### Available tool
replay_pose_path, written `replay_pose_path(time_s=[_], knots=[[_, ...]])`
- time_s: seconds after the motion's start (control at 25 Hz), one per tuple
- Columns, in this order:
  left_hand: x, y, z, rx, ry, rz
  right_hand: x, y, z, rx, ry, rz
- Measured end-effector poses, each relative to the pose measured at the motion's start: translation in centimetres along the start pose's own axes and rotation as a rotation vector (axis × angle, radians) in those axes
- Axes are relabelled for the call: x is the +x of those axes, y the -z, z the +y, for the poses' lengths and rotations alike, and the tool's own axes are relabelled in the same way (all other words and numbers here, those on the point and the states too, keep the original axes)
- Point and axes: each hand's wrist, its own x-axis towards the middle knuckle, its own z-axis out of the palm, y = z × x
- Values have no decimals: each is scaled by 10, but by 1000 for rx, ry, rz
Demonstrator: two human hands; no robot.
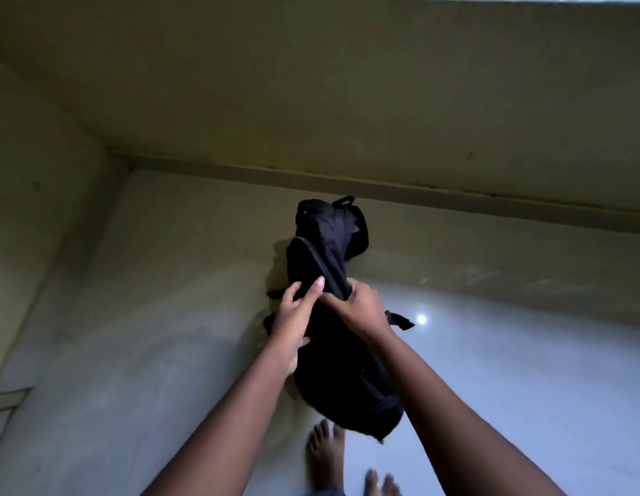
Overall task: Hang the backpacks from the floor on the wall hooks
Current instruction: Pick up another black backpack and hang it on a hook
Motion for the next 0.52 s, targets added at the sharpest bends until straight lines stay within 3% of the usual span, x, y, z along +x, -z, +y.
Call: replay_pose_path(time_s=[0.12,0.24,0.4,0.52], knots=[[-53,-5,32,-98,186,4,-64,27,-49,-242,160,-74],[-100,-5,46,-181,175,109,-129,55,-77,-339,226,-119],[-162,1,37,-191,94,157,-189,92,-99,-74,123,-88],[-206,6,33,-24,-26,160,-212,101,-114,137,17,-12]])
